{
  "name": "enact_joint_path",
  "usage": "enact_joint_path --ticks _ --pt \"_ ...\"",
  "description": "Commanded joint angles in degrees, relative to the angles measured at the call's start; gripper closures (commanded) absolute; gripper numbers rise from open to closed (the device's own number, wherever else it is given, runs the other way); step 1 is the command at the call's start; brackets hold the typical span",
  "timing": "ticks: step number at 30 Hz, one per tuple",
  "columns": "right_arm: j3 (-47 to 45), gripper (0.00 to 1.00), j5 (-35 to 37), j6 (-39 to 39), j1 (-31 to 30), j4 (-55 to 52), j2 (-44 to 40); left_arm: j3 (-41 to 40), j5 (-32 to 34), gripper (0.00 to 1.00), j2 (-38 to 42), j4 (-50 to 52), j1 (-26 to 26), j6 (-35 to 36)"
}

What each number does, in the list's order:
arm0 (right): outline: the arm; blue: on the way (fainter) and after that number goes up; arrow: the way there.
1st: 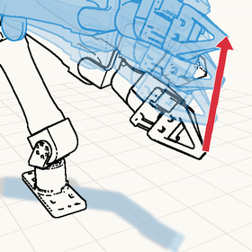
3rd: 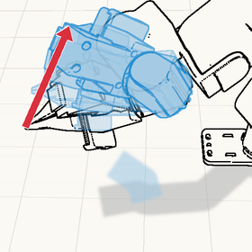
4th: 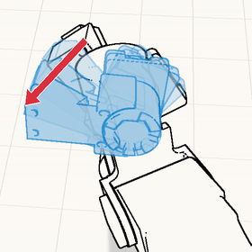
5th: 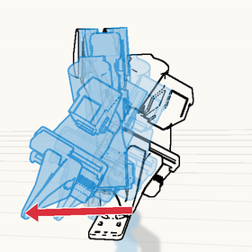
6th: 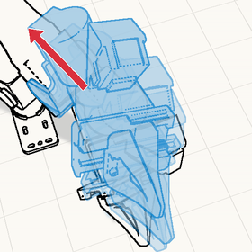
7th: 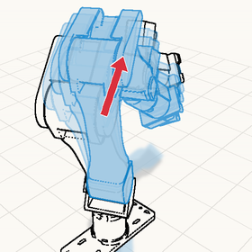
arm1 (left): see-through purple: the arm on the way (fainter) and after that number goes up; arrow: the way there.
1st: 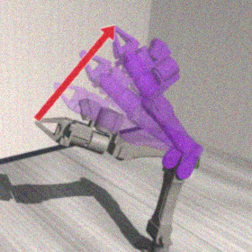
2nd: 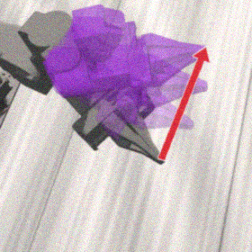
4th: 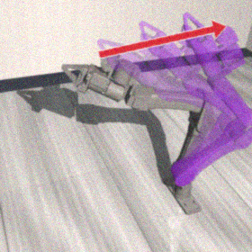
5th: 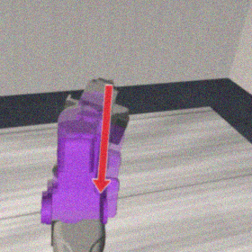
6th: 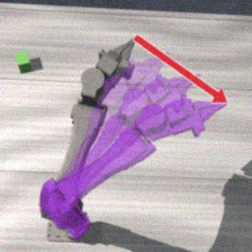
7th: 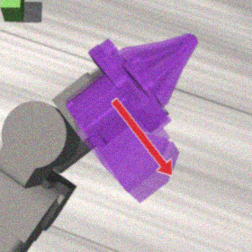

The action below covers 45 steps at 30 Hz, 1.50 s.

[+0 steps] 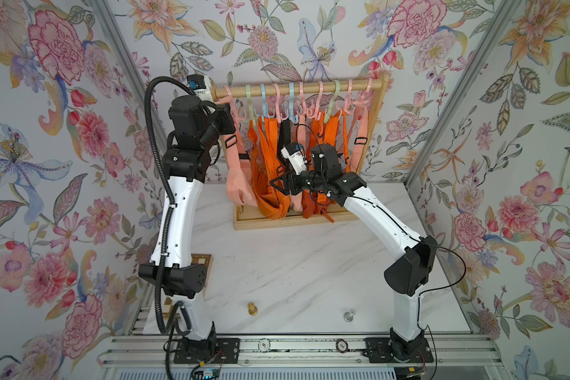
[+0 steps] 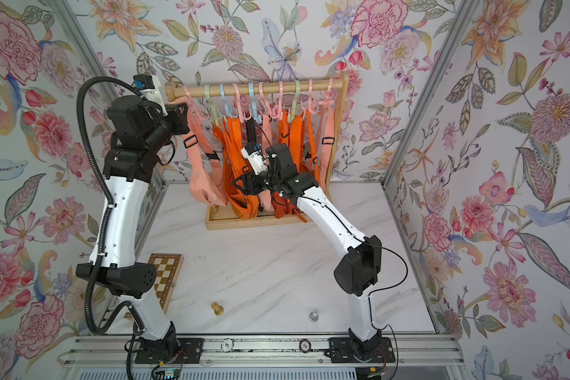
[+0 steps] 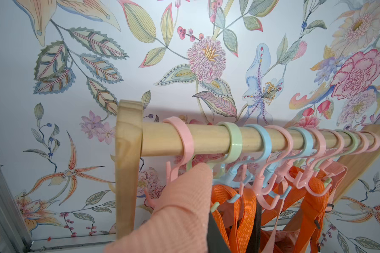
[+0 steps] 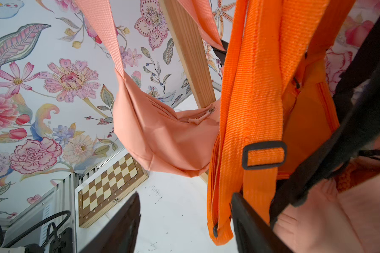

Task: Take the bag off the hook
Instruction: Pick up the bag from the hook.

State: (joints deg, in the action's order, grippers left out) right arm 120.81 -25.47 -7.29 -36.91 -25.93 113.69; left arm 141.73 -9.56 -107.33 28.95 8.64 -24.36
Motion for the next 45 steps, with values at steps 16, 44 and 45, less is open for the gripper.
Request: enact_joint_path --ticks 16,44,45 --pt "-2.82 0.33 -0.91 -0.66 0.39 5.54 -4.79 -17.51 5.03 0.82 14.24 -0.13 -1.65 3.05" --pt "5.32 0.01 -6.21 5.02 -14.34 7.33 -3.41 -36.02 -7.13 0.82 30.68 -9.65 -1.27 -10.62" --pt "5.58 0.01 -6.09 4.7 -14.83 7.65 -3.09 -37.14 -7.32 0.82 31.4 -10.51 -1.28 -11.13"
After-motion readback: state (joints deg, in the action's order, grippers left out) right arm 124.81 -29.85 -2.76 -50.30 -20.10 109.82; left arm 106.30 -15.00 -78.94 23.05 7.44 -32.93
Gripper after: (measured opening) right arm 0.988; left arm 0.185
